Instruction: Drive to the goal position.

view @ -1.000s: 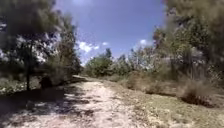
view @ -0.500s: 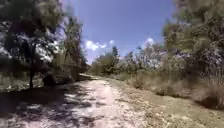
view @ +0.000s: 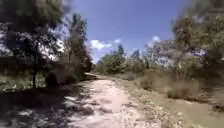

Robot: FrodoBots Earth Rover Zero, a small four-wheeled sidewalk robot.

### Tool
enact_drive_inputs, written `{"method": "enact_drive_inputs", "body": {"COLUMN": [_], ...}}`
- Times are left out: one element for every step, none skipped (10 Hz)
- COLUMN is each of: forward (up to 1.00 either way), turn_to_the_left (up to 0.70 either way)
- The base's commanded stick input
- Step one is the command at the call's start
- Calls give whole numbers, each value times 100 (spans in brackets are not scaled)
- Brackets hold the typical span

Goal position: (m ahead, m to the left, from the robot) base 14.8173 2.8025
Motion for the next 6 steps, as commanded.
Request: {"method": "enact_drive_inputs", "body": {"forward": [70, 70, 70, 70, 70, 70], "turn_to_the_left": [0, 0, 0, 0, 0, 0]}}
